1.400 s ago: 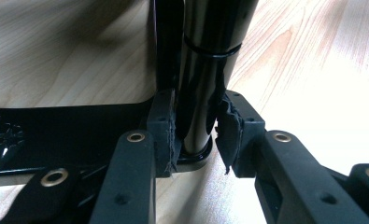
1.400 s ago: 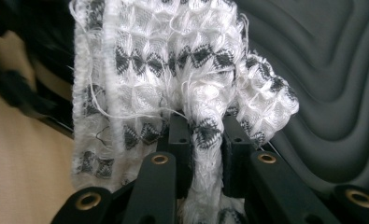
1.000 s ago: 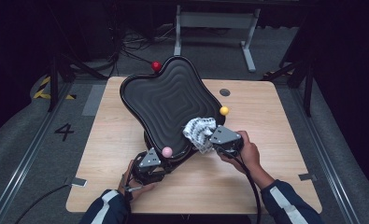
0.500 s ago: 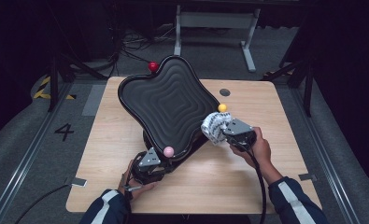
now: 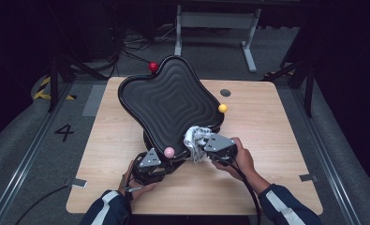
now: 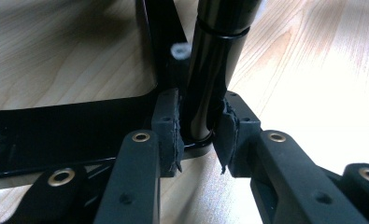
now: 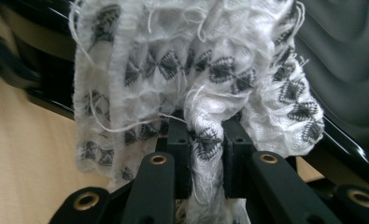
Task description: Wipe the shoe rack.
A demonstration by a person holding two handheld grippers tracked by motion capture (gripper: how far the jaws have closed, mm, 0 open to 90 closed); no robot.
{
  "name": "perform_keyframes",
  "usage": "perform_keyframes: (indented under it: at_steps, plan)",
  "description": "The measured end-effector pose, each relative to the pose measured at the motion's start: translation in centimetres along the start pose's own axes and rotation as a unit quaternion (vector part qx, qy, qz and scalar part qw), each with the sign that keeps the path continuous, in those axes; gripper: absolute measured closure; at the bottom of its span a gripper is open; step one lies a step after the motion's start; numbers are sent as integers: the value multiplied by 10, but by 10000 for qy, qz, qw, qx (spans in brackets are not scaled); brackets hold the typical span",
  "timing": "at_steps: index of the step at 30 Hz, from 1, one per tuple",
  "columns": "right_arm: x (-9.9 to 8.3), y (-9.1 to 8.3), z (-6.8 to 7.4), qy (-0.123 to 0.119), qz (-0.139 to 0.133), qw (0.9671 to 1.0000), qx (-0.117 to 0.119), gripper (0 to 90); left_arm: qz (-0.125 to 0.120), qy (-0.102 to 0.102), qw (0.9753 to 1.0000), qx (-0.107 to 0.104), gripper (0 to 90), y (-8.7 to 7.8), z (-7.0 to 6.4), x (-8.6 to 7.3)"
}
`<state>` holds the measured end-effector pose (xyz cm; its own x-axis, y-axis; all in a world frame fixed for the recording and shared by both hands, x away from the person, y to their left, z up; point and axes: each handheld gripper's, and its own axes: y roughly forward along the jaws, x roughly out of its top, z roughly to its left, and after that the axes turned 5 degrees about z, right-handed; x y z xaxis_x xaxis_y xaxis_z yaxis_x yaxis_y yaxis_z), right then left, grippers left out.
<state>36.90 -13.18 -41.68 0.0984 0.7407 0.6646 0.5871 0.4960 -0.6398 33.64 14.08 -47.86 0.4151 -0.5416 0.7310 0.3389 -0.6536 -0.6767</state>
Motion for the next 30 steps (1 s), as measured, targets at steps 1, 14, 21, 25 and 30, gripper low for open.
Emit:
perform_keyframes:
  at_steps: [1, 14, 21, 25, 30]
  plan:
    - [1, -1, 2, 15, -26, 10000, 55, 776, -12, -16, 10000, -9, 707, 0, 0, 0]
    - [12, -16, 22, -216, -216, 9987, 402, 774, -53, -58, 9999, 66, 712, 4, -4, 3]
    - [6, -12, 8, -119, -140, 9997, 154, 777, -38, 59, 10000, 20, 711, 7, -11, 5]
    - [-5, -6, -12, -58, 54, 9997, -249, 776, 8, 141, 9999, -83, 722, 8, -14, 6]
    - [-22, 3, -34, 243, 265, 9985, -415, 781, -8, 133, 9998, -119, 722, 8, -14, 5]
